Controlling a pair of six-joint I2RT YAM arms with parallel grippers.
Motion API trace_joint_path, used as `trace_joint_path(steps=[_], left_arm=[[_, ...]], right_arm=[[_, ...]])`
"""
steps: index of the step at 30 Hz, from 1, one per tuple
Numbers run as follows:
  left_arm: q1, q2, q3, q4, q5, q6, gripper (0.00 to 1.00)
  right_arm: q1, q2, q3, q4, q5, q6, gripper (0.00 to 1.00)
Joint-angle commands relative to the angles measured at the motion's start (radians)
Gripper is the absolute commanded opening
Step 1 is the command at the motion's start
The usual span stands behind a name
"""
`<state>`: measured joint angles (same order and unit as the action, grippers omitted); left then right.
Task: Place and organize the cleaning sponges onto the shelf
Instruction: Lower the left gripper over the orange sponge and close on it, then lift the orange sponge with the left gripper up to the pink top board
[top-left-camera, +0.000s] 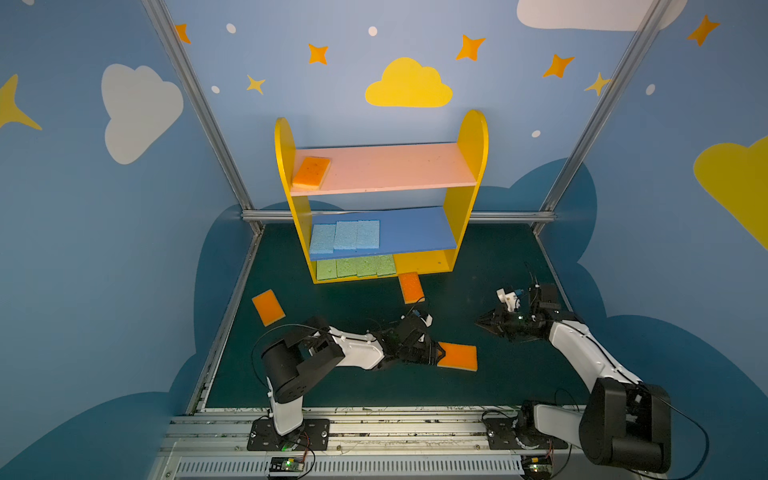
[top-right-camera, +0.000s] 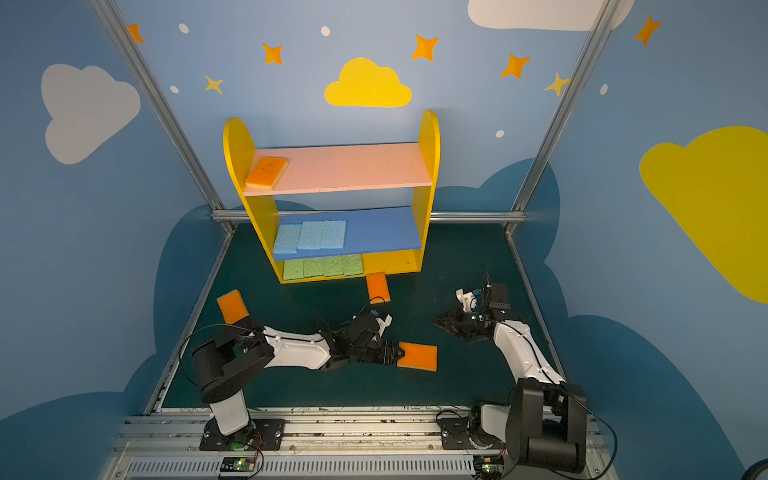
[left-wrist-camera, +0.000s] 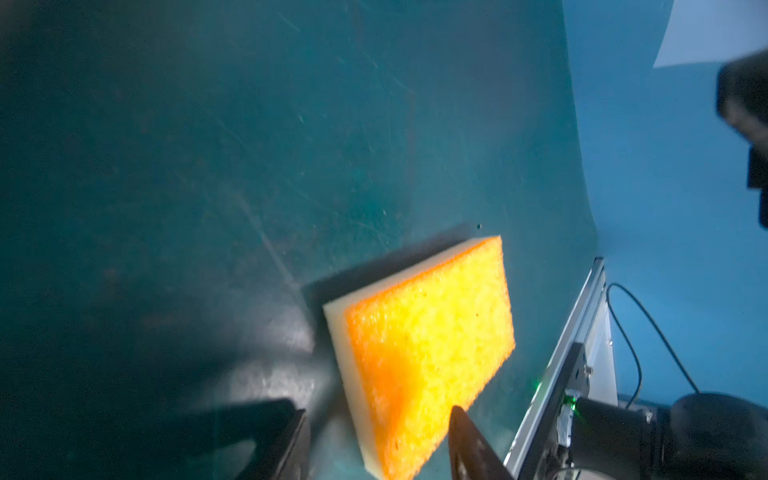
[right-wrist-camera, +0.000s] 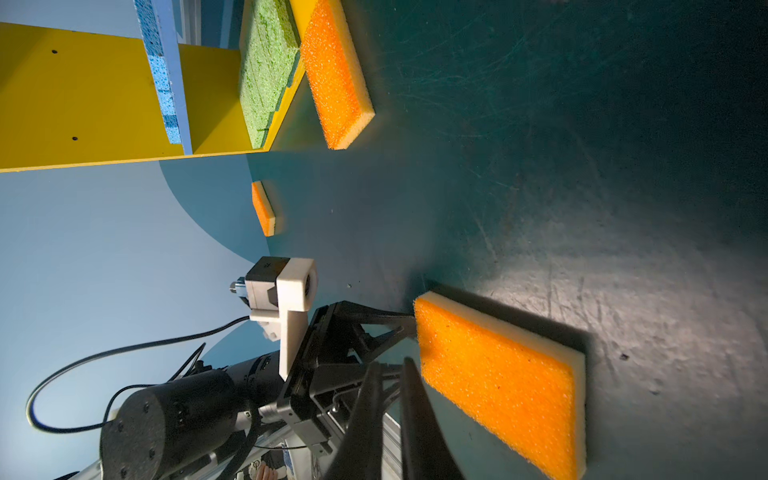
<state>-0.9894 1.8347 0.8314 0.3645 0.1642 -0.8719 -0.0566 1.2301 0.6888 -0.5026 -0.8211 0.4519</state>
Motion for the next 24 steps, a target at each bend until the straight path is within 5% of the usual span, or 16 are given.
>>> trace_joint_path(steps=[1, 8, 17, 24], left_arm=[[-0.002, 0.031, 0.025, 0.013, -0.037, -0.016, 0.51], [-0.002, 0.076, 0.054, 0.037, -0.015, -0.035, 0.42], [-0.002, 0.065, 0.03, 0.075, -0.001, -0.048, 0.03], [0.006, -0.1, -0.005, 0.015, -0.051, -0.028, 0.03]], right_arm=[[-0.007, -0.004, -0.011, -0.001, -0.019, -0.025, 0.12], [-0.012, -0.003, -0.011, -0.002, -0.024, -0.03, 0.11], [-0.014, -0.004, -0.011, 0.003, -0.029, -0.03, 0.11], [-0.024, -0.007, -0.011, 0.005, -0.034, -0.027, 0.11]])
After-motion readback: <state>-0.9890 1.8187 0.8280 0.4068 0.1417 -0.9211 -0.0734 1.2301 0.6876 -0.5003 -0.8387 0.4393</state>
